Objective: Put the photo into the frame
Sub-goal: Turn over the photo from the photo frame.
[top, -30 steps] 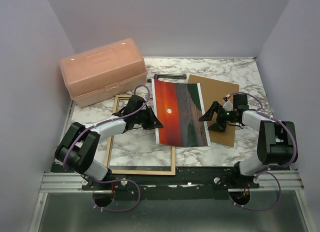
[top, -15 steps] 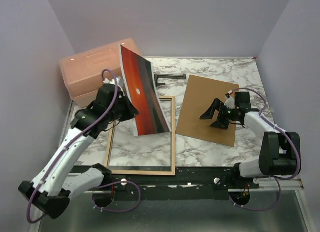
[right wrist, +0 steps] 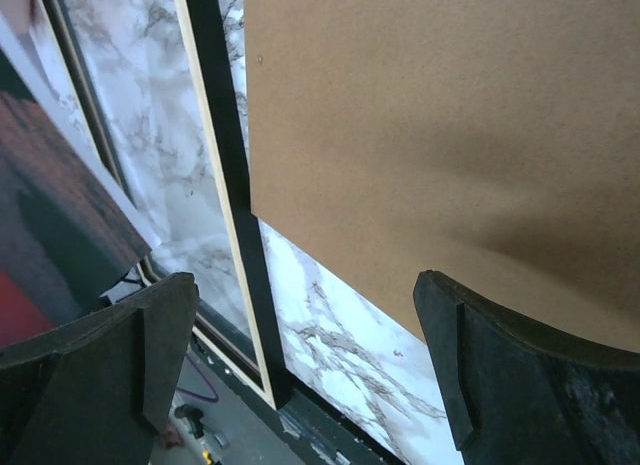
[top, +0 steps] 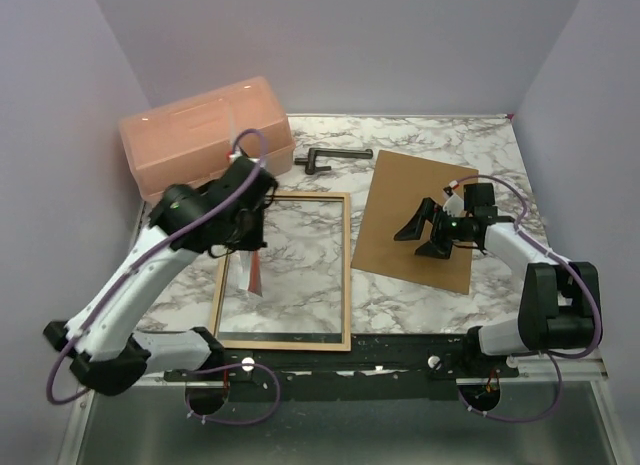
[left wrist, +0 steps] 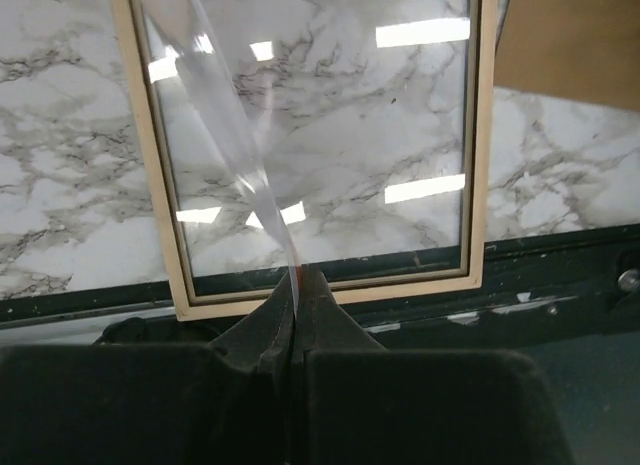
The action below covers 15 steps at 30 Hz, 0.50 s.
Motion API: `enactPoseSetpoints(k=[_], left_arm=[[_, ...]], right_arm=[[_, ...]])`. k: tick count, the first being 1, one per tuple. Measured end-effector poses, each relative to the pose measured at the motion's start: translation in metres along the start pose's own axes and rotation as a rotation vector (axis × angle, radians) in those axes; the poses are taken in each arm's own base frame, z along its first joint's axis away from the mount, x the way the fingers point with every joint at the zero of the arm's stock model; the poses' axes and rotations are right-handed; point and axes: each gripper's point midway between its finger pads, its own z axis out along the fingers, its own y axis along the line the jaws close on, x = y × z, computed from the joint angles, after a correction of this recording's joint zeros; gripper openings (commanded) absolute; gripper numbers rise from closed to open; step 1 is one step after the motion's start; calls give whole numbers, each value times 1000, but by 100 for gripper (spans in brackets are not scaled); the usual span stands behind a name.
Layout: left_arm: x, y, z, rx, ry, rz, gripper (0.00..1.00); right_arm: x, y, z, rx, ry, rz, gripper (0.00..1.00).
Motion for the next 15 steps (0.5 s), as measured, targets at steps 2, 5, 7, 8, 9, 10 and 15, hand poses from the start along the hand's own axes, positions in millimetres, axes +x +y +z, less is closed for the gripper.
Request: enactPoseSetpoints(k=[2, 5, 7, 8, 9, 10, 15], left_arm=[[6, -18, 18, -7, 67, 63, 0], [15, -53, 52, -17, 155, 148, 0], [22, -73, 71, -27, 199, 191, 2], [23, -82, 78, -28, 212, 207, 4], [27, -95, 88, -33, 235, 235, 5], [29, -103, 94, -36, 244, 247, 5], [47, -147, 127, -63, 298, 335, 43]], right_arm=[[2, 2, 1, -13, 13, 6, 100], [4, 2, 2, -21, 26, 10, 100], [5, 3, 3, -25, 31, 11, 100], [6, 3, 3, -27, 34, 13, 100], [6, 3, 3, -29, 36, 14, 100], [7, 3, 4, -32, 40, 15, 100], [12, 1, 6, -39, 61, 28, 100]])
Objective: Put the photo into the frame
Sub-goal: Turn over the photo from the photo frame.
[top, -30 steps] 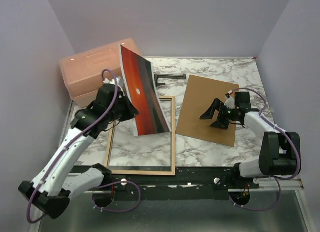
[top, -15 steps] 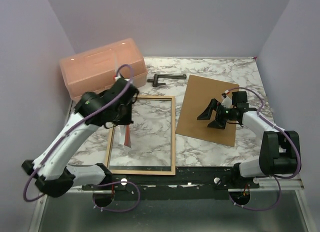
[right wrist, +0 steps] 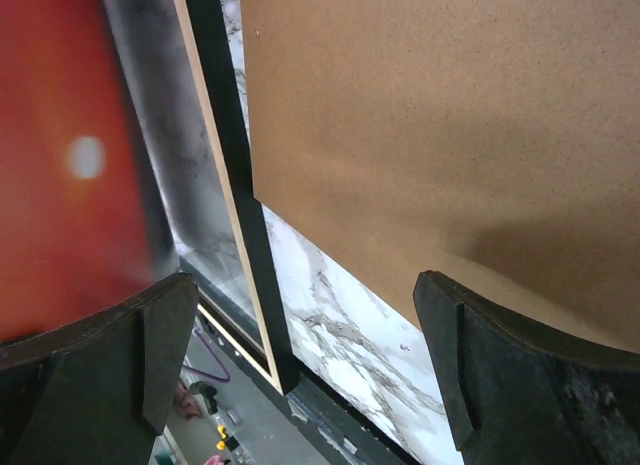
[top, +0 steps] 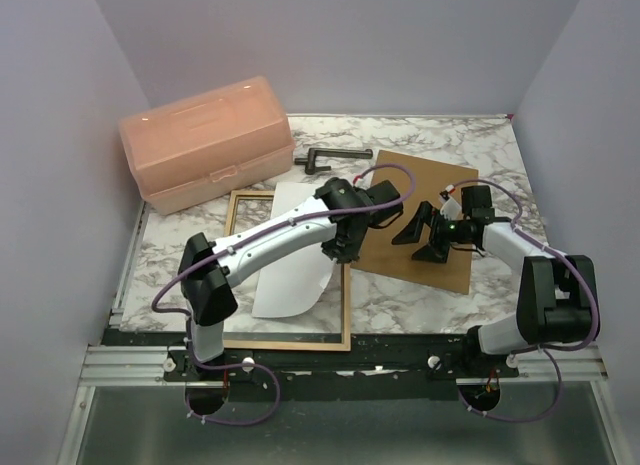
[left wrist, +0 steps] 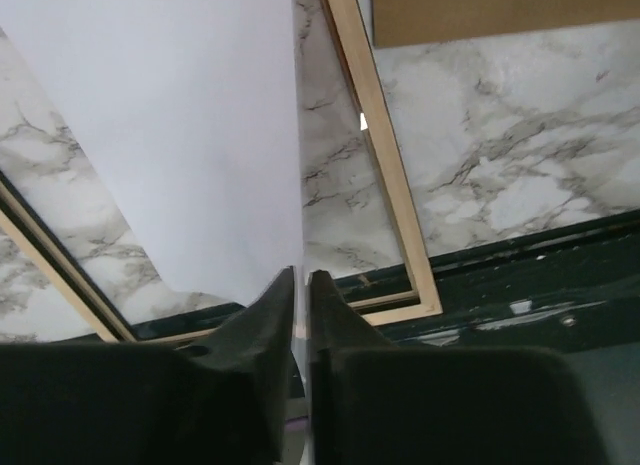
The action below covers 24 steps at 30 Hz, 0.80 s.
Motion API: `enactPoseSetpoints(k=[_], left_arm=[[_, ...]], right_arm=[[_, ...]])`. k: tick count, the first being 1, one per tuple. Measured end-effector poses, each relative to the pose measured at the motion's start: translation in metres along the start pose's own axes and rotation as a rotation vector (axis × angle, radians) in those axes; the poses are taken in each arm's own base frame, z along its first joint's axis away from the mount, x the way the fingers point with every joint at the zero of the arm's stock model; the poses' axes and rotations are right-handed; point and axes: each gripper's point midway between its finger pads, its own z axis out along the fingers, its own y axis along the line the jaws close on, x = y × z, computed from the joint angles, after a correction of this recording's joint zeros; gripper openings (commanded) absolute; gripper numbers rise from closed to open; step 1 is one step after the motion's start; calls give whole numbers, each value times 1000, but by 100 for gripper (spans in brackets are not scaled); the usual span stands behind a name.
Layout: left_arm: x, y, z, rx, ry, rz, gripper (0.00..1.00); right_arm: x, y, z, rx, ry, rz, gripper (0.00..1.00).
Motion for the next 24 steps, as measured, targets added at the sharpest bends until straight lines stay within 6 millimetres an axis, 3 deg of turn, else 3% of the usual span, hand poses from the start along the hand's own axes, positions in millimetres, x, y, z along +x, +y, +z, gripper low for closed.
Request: enactPoseSetpoints(k=[1, 2, 3, 5, 10, 17, 24], left_arm=[[2, -5, 5, -3, 8, 12, 61], [6, -10, 10, -9, 24, 27, 70], [8, -13, 12, -9, 30, 34, 78], [12, -21, 14, 14, 33, 45, 82], [24, -31, 11, 136, 18, 32, 83], [23, -40, -15, 399, -92, -46, 83], [24, -21, -17, 658, -192, -232, 83]], right_arm=[[1, 0, 0, -3, 4, 2, 100], [2, 0, 1, -6, 8, 3, 100], [4, 0, 1, -9, 12, 5, 100], [4, 0, 2, -17, 17, 6, 100], [7, 4, 3, -55, 29, 7, 100], [17, 4, 5, -83, 50, 31, 100], [39, -2, 11, -95, 93, 74, 90]])
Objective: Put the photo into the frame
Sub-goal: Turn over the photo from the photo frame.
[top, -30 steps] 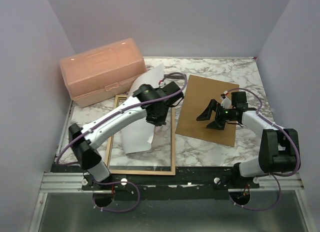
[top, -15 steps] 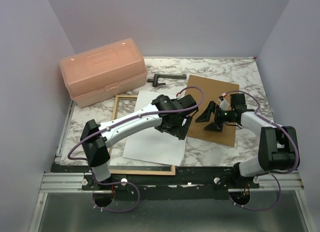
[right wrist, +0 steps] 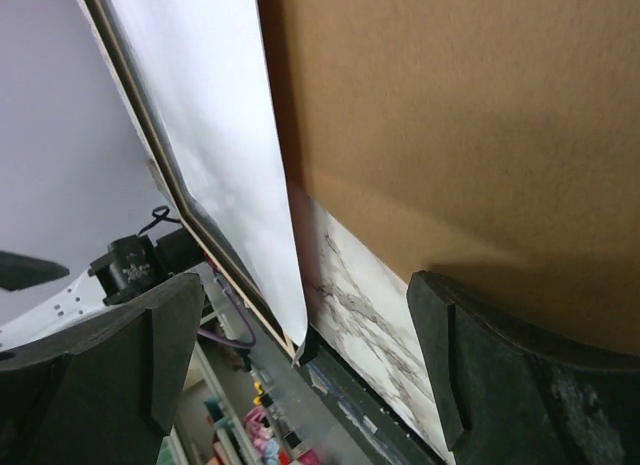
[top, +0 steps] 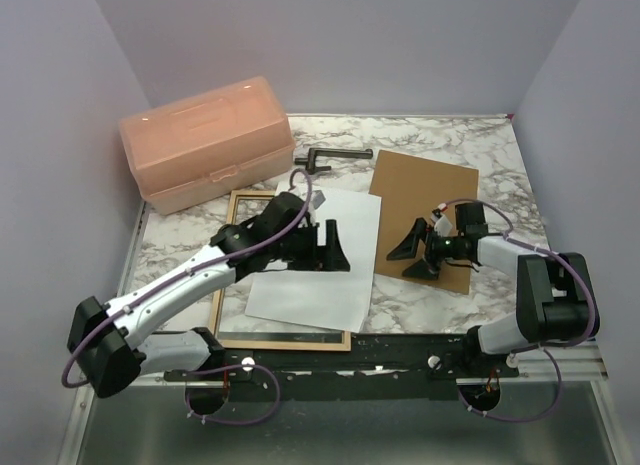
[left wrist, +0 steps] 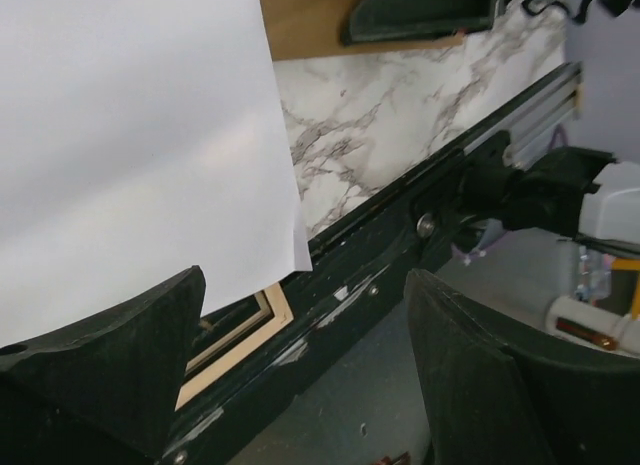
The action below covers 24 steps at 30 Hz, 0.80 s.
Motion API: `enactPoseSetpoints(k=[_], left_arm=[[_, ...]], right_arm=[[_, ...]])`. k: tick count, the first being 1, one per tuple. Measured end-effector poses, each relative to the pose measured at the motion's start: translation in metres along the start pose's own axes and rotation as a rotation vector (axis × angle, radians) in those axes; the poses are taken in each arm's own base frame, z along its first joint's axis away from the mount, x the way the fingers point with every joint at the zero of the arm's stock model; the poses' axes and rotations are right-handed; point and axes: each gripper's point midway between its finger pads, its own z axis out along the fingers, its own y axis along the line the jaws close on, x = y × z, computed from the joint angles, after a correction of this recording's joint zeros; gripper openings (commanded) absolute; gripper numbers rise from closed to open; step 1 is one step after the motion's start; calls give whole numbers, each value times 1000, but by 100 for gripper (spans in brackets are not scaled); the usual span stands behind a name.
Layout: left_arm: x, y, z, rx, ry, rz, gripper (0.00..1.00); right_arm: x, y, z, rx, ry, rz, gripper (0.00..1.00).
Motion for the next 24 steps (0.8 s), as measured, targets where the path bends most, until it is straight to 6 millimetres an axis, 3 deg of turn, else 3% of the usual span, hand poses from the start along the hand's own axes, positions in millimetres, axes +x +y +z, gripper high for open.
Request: enactPoseSetpoints(k=[4, 7, 10, 21, 24], left_arm=[[4, 23, -6, 90, -57, -110, 83], [6, 47, -18, 131, -126, -188, 83], [5, 59, -32, 156, -186, -221, 83], [-3, 61, -74, 208, -318, -206, 84], [-3, 58, -78, 213, -319, -198, 83]], right_arm=[[17, -1, 8, -20, 35, 30, 84], [25, 4, 15, -42, 49, 30, 79], [33, 7, 25, -53, 73, 31, 73], [50, 21, 65, -100, 150, 48, 48], [51, 23, 68, -97, 154, 54, 33]])
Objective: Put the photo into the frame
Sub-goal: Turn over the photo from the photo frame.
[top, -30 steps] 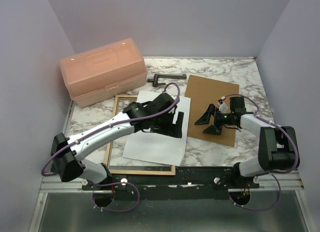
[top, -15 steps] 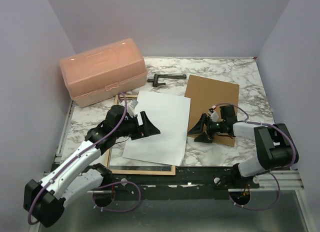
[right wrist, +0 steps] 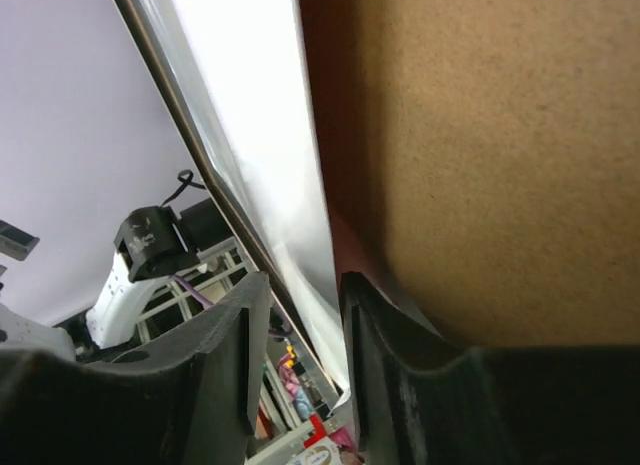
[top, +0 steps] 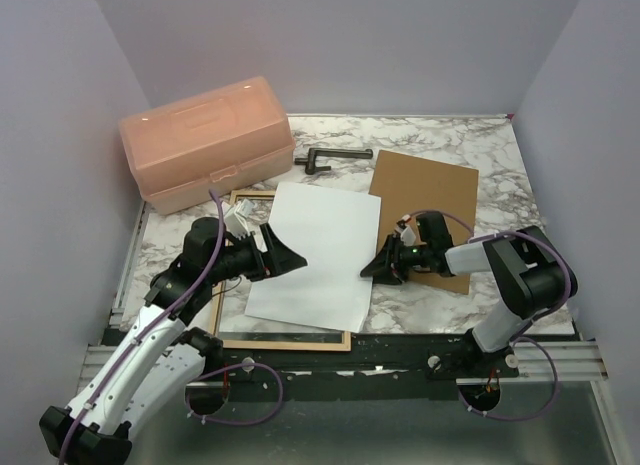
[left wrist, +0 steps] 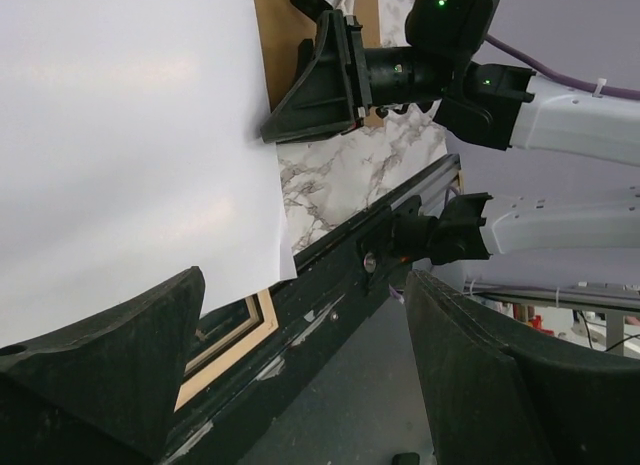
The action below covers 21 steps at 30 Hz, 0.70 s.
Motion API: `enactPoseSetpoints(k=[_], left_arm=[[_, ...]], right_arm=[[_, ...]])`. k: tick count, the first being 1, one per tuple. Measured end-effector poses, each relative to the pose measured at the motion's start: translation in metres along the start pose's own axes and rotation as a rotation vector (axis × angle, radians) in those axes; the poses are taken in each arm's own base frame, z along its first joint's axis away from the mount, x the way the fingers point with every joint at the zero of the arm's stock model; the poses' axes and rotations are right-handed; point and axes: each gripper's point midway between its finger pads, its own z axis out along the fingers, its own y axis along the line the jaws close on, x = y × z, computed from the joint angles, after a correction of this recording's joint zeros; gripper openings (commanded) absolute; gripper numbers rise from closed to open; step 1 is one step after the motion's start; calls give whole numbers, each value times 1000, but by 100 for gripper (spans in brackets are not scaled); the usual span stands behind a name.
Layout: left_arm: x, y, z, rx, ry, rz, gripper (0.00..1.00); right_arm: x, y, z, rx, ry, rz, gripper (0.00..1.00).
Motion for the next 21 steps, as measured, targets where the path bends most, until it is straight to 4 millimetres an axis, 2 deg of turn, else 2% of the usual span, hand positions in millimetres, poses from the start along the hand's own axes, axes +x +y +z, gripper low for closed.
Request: enactPoseSetpoints(k=[6, 11, 21], left_arm=[[2, 0, -5, -4, 2, 6, 83], [5, 1, -7, -8, 4, 9, 83], [10, 11, -9, -52, 18, 6, 83]], right_arm=[[-4, 7, 2, -1, -10, -10, 10], [-5, 16, 4, -7, -5, -30, 1], [-8, 40, 4, 15, 37, -127, 1]])
